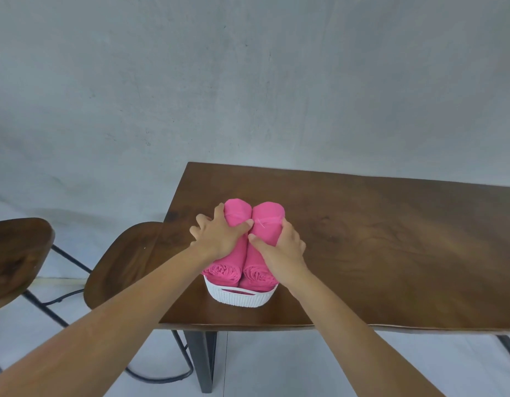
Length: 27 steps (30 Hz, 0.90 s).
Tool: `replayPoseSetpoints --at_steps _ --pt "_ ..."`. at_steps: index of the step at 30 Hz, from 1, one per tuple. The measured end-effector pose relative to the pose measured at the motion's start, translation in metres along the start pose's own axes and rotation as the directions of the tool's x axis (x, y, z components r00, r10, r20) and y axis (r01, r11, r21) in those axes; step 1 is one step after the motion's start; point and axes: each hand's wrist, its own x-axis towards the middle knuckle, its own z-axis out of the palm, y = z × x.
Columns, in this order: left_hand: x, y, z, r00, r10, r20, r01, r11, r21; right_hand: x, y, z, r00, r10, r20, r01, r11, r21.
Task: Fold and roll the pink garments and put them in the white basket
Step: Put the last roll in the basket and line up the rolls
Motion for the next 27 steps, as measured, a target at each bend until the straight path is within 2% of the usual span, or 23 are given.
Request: replayPoseSetpoints --at_steps 3,9,14,19,27 --pt "0.008 -0.005 0.000 0.992 0.089 0.084 -0.076 0.987 -0.145 0.000 0.005 0.009 0.999 -0.048 -0.001 0.048 0.996 0.078" --pt "0.027 -0.010 0.003 0.983 0.132 0.131 -0.116 0.986 -0.122 0.010 0.012 0.019 0.994 -0.075 0.076 0.063 0.987 0.146" --pt "0.049 -0.016 0.004 0.992 0.101 0.079 -0.090 0.987 -0.132 0.030 0.005 0.017 0.986 -0.094 0.138 0.075 0.988 0.136" --pt "0.079 -0.021 -0.002 0.991 0.134 0.021 -0.131 0.985 -0.113 0.058 -0.011 0.031 0.985 -0.096 0.146 0.082 0.991 0.102" --pt "0.151 -0.027 -0.026 0.994 0.090 -0.056 -0.094 0.992 -0.087 0.128 -0.048 0.056 0.981 -0.106 0.162 0.087 0.989 0.123"
